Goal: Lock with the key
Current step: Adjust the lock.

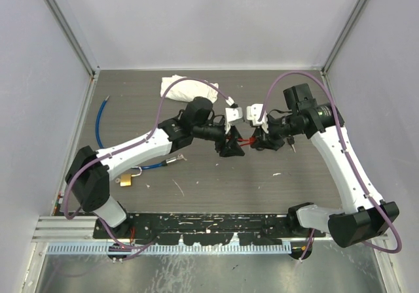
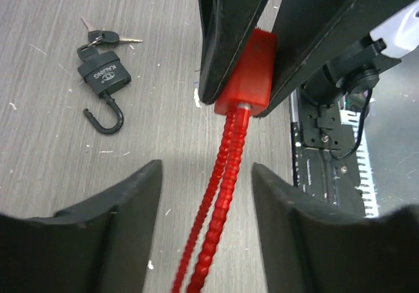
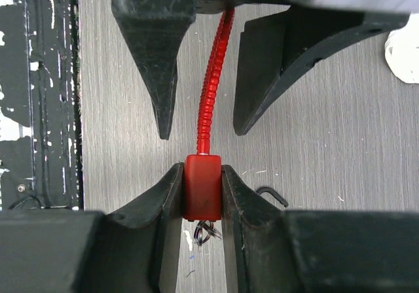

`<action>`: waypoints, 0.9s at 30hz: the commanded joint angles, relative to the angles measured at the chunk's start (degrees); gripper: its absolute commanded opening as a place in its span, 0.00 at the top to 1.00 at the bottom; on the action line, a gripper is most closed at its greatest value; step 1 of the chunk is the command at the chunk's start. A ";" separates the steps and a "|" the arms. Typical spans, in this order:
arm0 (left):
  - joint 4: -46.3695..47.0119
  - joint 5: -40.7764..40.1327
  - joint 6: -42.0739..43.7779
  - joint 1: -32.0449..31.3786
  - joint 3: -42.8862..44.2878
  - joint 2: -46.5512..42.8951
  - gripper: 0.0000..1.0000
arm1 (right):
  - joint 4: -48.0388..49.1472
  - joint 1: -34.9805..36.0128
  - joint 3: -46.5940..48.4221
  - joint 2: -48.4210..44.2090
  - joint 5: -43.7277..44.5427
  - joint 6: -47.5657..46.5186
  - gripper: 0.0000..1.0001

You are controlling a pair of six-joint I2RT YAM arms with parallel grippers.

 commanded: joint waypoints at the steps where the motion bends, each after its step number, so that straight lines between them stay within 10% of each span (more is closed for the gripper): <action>1: 2.18 2.65 -2.09 -0.52 4.16 0.43 0.50 | 1.45 0.96 1.25 0.00 -2.88 0.93 0.99; 8: 2.57 4.45 -2.25 -0.58 3.85 0.94 0.99 | 1.51 1.32 1.55 0.53 -4.36 2.12 0.99; 14: 7.72 5.16 -3.54 -0.28 -1.07 -2.19 1.00 | 0.53 1.31 2.69 0.80 -4.91 4.47 0.92; 21: 15.07 5.26 -7.83 2.15 -7.62 -6.26 1.00 | -1.28 -0.15 5.13 0.79 -6.16 8.88 0.46; 27: 16.08 6.21 -8.51 2.88 -11.39 -8.46 1.00 | -5.54 -5.29 9.70 0.52 -13.57 9.15 0.39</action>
